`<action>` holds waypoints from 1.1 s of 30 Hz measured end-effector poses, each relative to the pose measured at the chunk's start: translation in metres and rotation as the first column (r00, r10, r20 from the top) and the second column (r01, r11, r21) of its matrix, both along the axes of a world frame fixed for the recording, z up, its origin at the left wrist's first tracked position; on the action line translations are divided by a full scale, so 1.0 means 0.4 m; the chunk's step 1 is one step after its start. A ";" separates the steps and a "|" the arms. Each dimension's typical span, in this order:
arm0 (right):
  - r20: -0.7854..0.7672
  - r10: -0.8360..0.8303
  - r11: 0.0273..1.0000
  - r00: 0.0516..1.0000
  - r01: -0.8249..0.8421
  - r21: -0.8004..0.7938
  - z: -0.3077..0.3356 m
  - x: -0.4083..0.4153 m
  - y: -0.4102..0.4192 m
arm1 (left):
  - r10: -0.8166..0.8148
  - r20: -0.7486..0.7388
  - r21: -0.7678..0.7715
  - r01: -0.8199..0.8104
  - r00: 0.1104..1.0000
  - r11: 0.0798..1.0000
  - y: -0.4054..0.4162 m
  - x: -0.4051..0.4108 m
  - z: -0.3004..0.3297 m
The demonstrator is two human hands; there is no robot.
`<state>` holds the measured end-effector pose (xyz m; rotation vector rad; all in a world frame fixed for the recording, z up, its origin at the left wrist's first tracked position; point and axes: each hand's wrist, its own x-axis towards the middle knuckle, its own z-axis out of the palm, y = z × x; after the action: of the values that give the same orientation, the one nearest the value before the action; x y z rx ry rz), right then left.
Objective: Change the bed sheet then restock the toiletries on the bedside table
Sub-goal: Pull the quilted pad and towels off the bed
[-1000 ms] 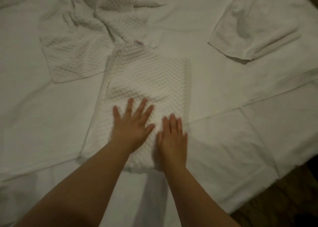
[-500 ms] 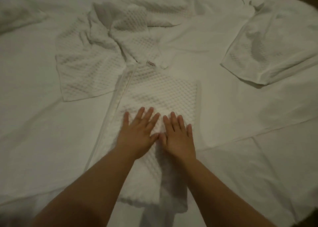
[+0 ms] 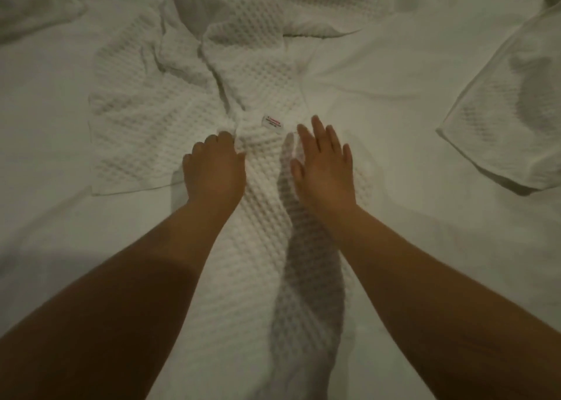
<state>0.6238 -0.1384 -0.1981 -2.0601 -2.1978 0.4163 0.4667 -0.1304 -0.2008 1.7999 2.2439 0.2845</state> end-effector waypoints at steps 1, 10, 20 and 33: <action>-0.019 0.032 0.999 0.999 -0.032 -0.007 -0.013 -0.009 -0.028 | 0.007 -0.037 0.070 -0.005 0.999 0.998 -0.012 -0.003 -0.001; 0.048 0.077 0.996 0.996 -0.075 -0.039 -0.049 0.031 -0.156 | -0.699 -0.218 0.019 0.719 0.681 0.694 -0.320 -0.022 -0.076; 0.212 0.164 0.983 0.963 -0.179 0.052 -0.057 0.121 -0.563 | -0.335 0.016 -0.247 0.329 0.942 0.911 -0.465 -0.240 -0.047; 0.303 0.549 0.824 0.779 -0.566 -0.039 0.033 0.033 -0.688 | 0.367 0.556 -0.536 -0.015 0.746 0.844 -0.524 -0.284 0.044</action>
<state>0.6368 -0.4136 -0.1849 -1.4744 -2.9634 0.0704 0.3532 -0.3401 -0.1831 0.9748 1.7713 0.2683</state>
